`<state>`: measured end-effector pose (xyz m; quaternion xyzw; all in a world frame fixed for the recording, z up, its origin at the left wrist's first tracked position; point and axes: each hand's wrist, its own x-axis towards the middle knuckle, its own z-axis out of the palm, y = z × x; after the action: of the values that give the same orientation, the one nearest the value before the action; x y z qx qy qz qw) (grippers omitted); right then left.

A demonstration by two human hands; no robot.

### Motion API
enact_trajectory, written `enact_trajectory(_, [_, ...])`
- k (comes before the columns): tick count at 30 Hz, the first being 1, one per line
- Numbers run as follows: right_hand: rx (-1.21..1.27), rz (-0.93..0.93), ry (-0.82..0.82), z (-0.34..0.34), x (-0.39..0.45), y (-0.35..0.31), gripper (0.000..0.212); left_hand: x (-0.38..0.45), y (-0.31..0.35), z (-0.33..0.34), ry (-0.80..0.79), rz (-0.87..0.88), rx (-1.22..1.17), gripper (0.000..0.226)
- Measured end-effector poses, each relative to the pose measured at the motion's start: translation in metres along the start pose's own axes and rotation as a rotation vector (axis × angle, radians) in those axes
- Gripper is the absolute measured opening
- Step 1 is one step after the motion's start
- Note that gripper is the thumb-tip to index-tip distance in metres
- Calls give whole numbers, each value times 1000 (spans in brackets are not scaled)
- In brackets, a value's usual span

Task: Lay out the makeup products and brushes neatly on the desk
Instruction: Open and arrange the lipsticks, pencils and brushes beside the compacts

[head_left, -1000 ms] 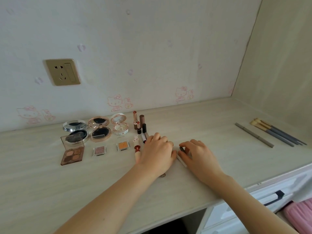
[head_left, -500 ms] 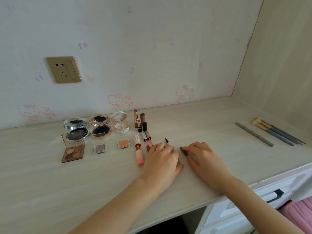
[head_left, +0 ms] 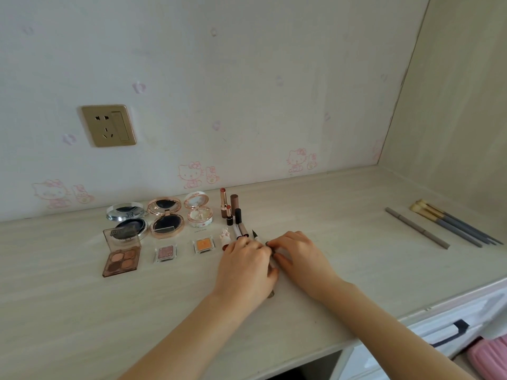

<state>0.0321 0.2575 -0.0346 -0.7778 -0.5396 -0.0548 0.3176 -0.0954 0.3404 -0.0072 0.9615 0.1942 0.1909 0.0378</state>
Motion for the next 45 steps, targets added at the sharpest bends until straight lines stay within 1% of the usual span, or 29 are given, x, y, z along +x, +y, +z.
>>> enact_trajectory(6, [-4, -14, -14, 3, 3, 1, 24, 0, -6, -4, -39, -22, -20, 38])
enact_trajectory(10, [-12, -11, -15, -1, 1, 0, 30, 2, -5, -6, -51, -36, -44, 39])
enact_trajectory(13, [-21, 12, -34, -12, -3, 3, 34, 5, -3, -6, -38, -37, -62, 38])
enact_trajectory(17, [-69, 44, -49, -31, -12, 19, 32, 15, 6, -5, -3, 5, -141, 34])
enact_trajectory(20, [-114, 92, -23, -50, -23, 35, 30, 27, 22, -2, -8, 53, -171, 31])
enact_trajectory(25, [-227, 166, 28, -88, -46, 67, 28, 56, 57, 14, -75, 126, -237, 29])
enact_trajectory(35, [-324, 355, 112, -152, -87, 150, 26, 127, 132, 68, -163, 180, -393, 30])
enact_trajectory(38, [-381, 405, 124, -162, -96, 170, 27, 147, 153, 83, -198, 216, -403, 33])
enact_trajectory(43, [-416, 495, 170, -171, -102, 182, 30, 177, 178, 97, -187, 314, -366, 46])
enact_trajectory(45, [-418, 537, 158, -171, -102, 185, 34, 190, 182, 101, -218, 294, -345, 50])
